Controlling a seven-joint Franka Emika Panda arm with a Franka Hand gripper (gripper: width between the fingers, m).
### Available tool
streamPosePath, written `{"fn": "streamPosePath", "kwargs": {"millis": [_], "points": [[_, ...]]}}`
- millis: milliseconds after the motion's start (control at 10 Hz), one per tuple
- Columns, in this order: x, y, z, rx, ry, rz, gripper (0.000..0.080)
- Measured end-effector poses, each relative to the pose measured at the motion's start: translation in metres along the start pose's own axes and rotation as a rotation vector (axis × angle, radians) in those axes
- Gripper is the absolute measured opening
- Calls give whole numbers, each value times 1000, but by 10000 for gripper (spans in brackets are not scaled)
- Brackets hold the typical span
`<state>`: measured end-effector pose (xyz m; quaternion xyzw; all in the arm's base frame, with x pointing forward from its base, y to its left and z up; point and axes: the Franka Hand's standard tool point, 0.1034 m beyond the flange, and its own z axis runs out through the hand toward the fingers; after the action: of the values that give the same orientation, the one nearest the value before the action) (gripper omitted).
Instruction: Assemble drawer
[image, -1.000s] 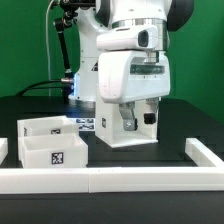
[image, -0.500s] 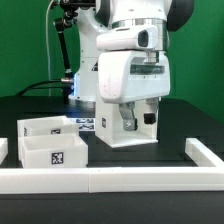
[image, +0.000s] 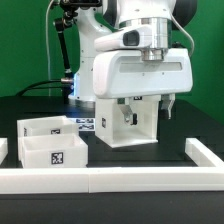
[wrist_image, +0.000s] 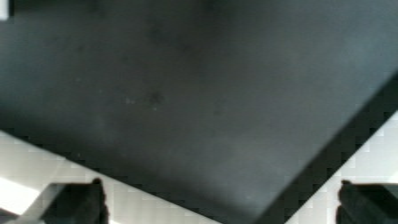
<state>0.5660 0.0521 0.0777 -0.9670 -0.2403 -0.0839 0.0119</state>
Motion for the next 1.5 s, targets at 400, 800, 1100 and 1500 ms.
{"fn": "streamPosePath", "kwargs": {"millis": [400, 800, 1100, 1500], "points": [[-10, -12, -17, 3, -6, 114, 650], [-48, -43, -53, -12, -17, 118, 650], [-58, -59, -69, -20, -15, 121, 650], [-60, -59, -67, -18, -21, 124, 650]]}}
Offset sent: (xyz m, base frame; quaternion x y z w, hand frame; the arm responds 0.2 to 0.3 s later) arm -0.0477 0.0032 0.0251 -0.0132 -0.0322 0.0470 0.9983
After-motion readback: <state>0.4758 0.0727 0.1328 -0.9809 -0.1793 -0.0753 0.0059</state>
